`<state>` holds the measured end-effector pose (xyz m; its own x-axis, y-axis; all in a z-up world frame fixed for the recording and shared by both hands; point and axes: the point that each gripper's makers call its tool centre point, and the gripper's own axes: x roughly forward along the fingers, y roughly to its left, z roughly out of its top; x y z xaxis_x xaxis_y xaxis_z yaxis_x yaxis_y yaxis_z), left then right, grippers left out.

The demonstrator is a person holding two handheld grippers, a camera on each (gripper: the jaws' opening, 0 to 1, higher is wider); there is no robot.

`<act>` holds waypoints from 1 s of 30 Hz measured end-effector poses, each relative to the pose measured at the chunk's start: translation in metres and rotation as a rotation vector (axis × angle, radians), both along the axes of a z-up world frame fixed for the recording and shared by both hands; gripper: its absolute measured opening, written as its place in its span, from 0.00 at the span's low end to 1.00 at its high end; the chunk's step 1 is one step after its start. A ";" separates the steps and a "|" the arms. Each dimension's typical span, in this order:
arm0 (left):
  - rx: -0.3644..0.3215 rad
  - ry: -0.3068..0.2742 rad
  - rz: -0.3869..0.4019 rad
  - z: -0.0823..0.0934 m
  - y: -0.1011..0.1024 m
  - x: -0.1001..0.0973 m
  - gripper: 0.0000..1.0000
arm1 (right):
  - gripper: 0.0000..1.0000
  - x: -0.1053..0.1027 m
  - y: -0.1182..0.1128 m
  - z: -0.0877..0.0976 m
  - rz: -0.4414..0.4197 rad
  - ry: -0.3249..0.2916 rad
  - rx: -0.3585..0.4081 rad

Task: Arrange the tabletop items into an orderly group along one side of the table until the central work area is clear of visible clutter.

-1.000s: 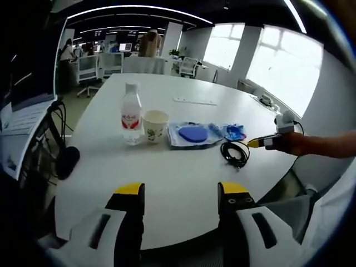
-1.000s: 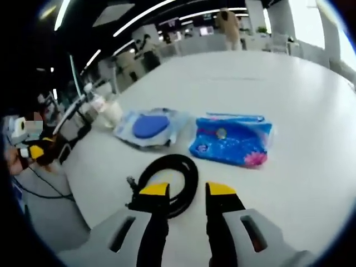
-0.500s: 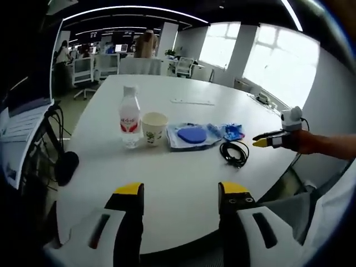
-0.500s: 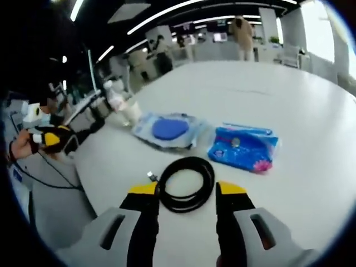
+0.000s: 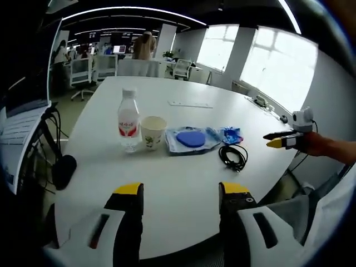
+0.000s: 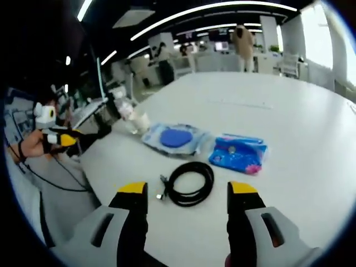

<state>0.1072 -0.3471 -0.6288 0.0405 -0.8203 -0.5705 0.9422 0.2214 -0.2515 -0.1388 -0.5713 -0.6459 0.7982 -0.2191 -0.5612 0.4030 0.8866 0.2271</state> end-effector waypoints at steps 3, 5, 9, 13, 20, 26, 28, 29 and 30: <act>-0.005 -0.002 -0.002 0.000 0.000 0.000 0.55 | 0.60 -0.001 0.006 0.004 -0.006 -0.019 0.009; -0.009 -0.001 -0.001 0.000 0.001 -0.001 0.55 | 0.61 0.000 0.011 0.005 0.004 -0.017 0.001; -0.015 -0.007 -0.002 0.002 0.002 0.000 0.56 | 0.64 0.000 0.018 0.009 0.014 -0.024 0.000; -0.020 -0.007 0.002 0.002 0.003 0.000 0.56 | 0.65 0.000 0.021 0.008 0.020 -0.018 -0.004; -0.012 0.003 0.003 -0.003 0.006 -0.003 0.57 | 0.67 0.000 0.022 0.004 0.016 -0.017 0.008; -0.008 0.010 0.003 -0.005 0.008 -0.005 0.57 | 0.67 -0.001 0.025 -0.001 0.014 -0.007 0.022; -0.008 0.010 0.003 -0.005 0.008 -0.006 0.57 | 0.67 -0.001 0.025 -0.002 0.012 -0.007 0.026; -0.009 0.010 0.003 -0.004 0.008 -0.006 0.57 | 0.67 -0.001 0.025 -0.003 0.010 -0.008 0.027; -0.011 0.010 0.004 -0.004 0.008 -0.006 0.57 | 0.67 -0.001 0.025 -0.003 0.008 -0.010 0.029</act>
